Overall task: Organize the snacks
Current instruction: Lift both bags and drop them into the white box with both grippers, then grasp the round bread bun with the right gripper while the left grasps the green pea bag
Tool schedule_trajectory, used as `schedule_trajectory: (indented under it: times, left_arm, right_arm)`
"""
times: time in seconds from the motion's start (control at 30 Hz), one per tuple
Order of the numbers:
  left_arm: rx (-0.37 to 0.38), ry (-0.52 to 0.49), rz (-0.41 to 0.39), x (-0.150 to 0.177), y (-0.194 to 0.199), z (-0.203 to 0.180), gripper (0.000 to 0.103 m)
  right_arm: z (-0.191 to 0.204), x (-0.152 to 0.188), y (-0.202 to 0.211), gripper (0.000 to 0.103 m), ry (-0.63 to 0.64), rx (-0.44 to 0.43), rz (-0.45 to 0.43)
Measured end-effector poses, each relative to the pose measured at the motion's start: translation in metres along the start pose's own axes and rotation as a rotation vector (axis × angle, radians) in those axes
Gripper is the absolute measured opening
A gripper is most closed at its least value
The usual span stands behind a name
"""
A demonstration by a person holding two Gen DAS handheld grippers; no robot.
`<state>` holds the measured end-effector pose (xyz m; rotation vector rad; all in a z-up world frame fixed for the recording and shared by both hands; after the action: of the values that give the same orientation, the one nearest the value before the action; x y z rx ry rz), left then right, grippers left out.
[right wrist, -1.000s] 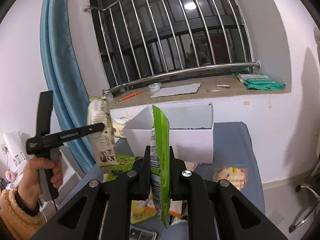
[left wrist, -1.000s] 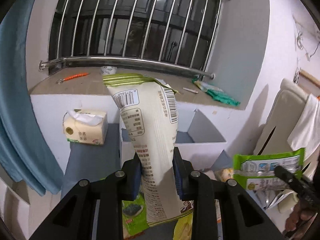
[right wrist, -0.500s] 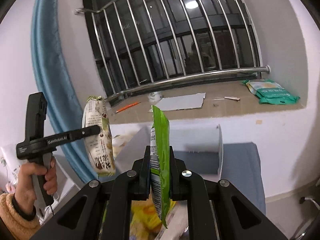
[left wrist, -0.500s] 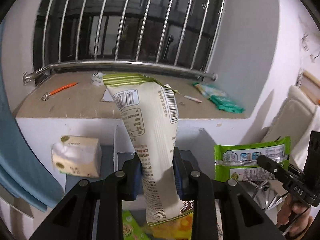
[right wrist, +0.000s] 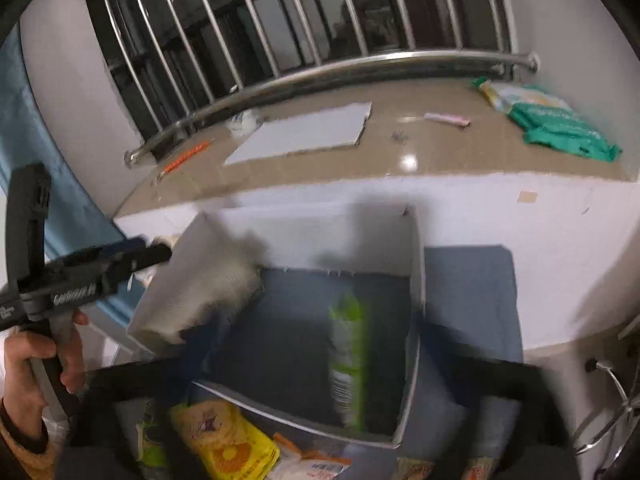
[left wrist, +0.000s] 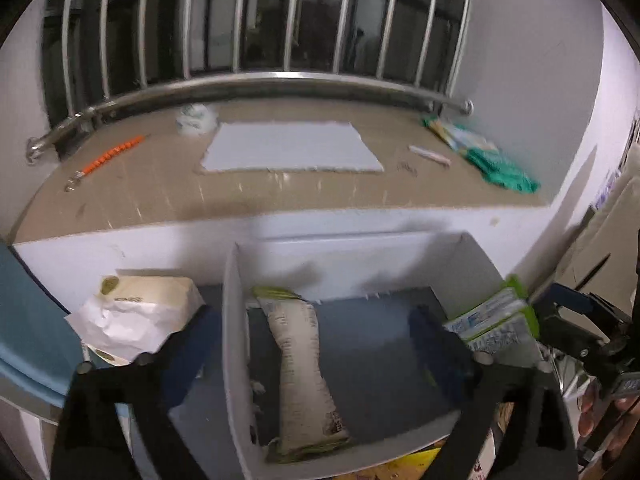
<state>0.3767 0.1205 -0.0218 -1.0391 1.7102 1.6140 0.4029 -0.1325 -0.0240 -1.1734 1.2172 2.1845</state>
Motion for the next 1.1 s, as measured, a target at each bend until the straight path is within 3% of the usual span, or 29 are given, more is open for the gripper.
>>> schedule_trajectory:
  times: [0.2, 0.37, 0.5, 0.67, 0.9, 1.1]
  left_arm:
    - [0.021, 0.018, -0.05, 0.002, 0.034, 0.01, 0.103]
    - [0.013, -0.055, -0.185, 0.01, 0.087, 0.004, 0.103]
    - [0.058, -0.088, -0.302, 0.034, 0.143, 0.0, 0.103]
    - [0.066, -0.026, -0.255, 0.07, 0.192, 0.002, 0.103]
    - [0.055, -0.038, -0.268, 0.148, 0.253, -0.013, 0.103]
    - [0.07, 0.032, -0.223, 0.202, 0.267, -0.015, 0.103]
  right_arm:
    - [0.008, -0.006, 0.022, 0.103, 0.035, 0.015, -0.039]
    - [0.019, -0.006, 0.054, 0.103, 0.064, -0.006, -0.085]
    - [0.034, 0.005, 0.099, 0.103, 0.093, -0.052, -0.139]
    - [0.051, 0.041, 0.157, 0.103, 0.1, -0.105, -0.191]
    - [0.056, 0.107, 0.205, 0.103, 0.07, -0.082, -0.215]
    - [0.035, 0.167, 0.228, 0.103, -0.077, -0.053, -0.196]
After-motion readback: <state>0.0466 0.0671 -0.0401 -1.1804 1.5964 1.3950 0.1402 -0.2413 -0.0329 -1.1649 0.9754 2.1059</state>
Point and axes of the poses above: each gripper's, at about its wrist camera, not at the fingertips, and y roughly against the way its jaws point, z to its left, x to its underside, the point moved 1 cm from there along -y, roughly the way its jaws point, and after that the axes turned 10 degrees about -z, right-handed, at the moved point
